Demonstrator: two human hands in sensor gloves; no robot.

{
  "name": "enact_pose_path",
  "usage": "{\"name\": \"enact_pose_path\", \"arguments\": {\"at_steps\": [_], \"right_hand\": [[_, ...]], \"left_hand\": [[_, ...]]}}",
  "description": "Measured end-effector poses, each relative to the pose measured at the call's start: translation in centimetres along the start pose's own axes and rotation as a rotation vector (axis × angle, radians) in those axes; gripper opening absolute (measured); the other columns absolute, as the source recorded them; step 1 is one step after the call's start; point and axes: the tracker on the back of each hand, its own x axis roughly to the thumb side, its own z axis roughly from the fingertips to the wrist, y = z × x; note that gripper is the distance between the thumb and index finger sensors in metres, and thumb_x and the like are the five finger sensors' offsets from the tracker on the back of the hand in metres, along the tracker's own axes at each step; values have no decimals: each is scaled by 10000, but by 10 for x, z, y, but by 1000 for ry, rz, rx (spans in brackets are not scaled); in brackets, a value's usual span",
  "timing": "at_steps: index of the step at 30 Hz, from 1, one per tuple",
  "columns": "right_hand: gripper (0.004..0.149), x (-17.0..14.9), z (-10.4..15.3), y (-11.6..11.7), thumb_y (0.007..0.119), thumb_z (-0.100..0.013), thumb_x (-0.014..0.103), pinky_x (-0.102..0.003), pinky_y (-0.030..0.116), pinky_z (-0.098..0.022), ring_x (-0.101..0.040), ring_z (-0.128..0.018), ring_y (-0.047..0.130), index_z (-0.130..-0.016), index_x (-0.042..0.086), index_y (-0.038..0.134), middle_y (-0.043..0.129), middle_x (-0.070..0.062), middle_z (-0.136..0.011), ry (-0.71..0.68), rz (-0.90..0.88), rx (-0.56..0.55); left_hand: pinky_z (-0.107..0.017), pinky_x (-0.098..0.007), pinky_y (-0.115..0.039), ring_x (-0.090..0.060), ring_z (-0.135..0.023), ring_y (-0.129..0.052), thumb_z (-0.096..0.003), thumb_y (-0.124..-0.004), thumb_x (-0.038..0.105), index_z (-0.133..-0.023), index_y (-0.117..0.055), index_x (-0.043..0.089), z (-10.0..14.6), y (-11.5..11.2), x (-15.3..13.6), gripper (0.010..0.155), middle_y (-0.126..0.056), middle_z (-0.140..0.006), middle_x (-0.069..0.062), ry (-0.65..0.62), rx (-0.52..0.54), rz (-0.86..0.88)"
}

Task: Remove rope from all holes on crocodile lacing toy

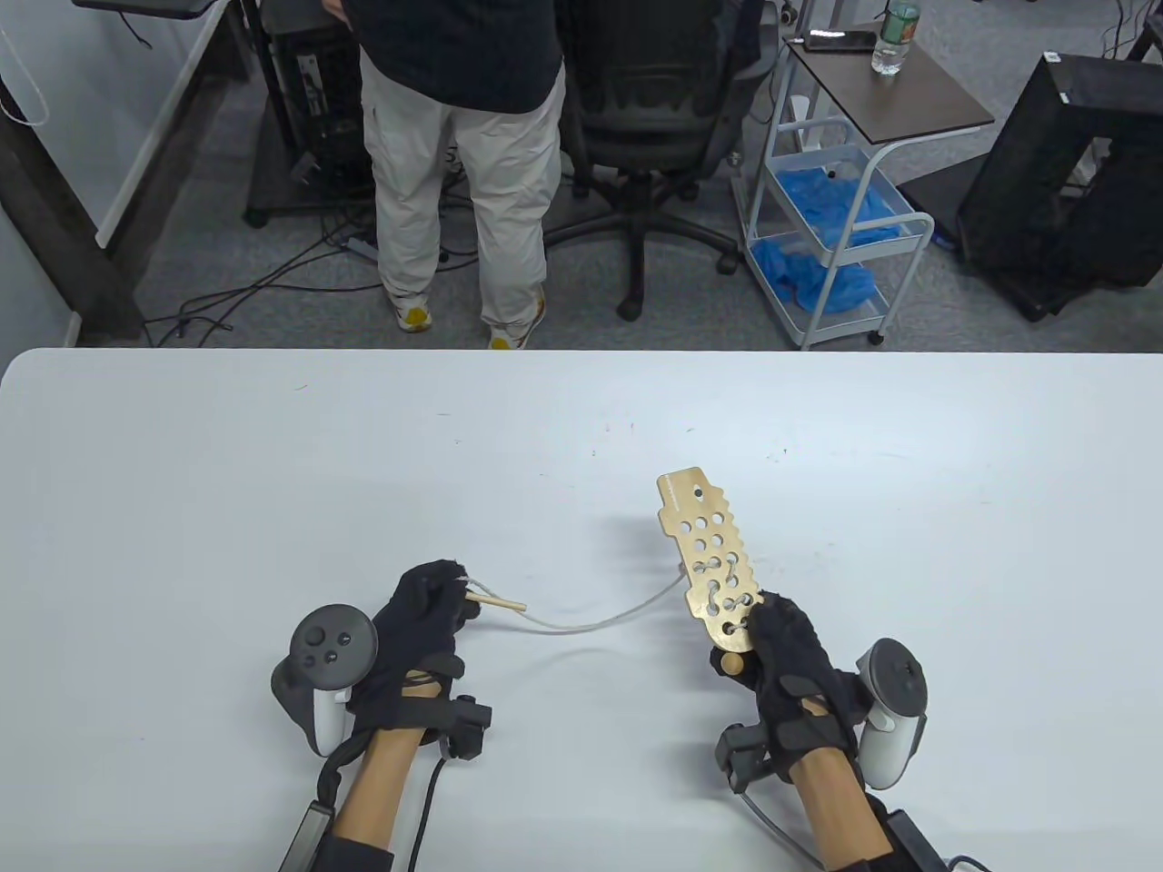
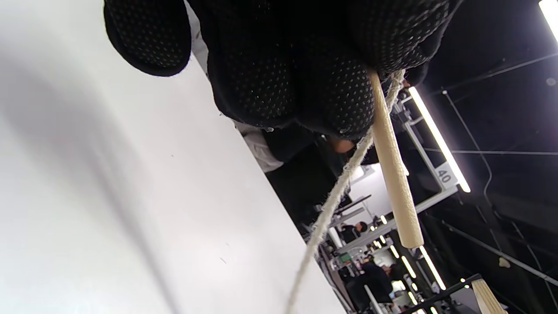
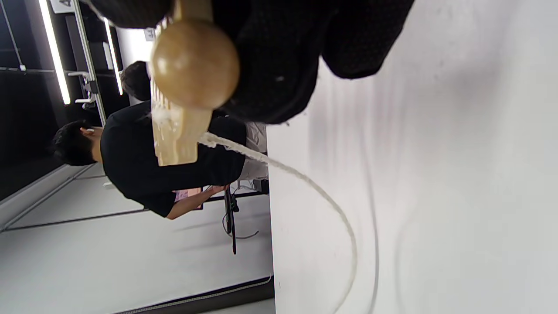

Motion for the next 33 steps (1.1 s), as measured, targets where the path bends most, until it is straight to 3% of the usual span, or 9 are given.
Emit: {"name": "enact_pose_path", "arguments": {"at_steps": [13, 33], "right_hand": [[509, 8, 10, 21, 697, -491, 420, -496, 759, -588, -190, -510, 986, -926, 196, 557, 865, -3, -773, -88, -2, 136], [493, 12, 16, 41, 702, -482, 405, -509, 756, -588, -202, -501, 990, -920, 205, 597, 887, -10, -760, -154, 107, 262]], "left_hand": [[-622, -539, -774, -158, -646, -993, -480, -782, 411, -896, -801, 357, 7, -15, 13, 420, -1034, -711, 80, -101, -144, 163], [-637, -538, -758, -155, -682, -971, -501, -752, 398, -926, -760, 356, 11, -21, 11, 426, -1004, -753, 87, -67, -215, 321]]}}
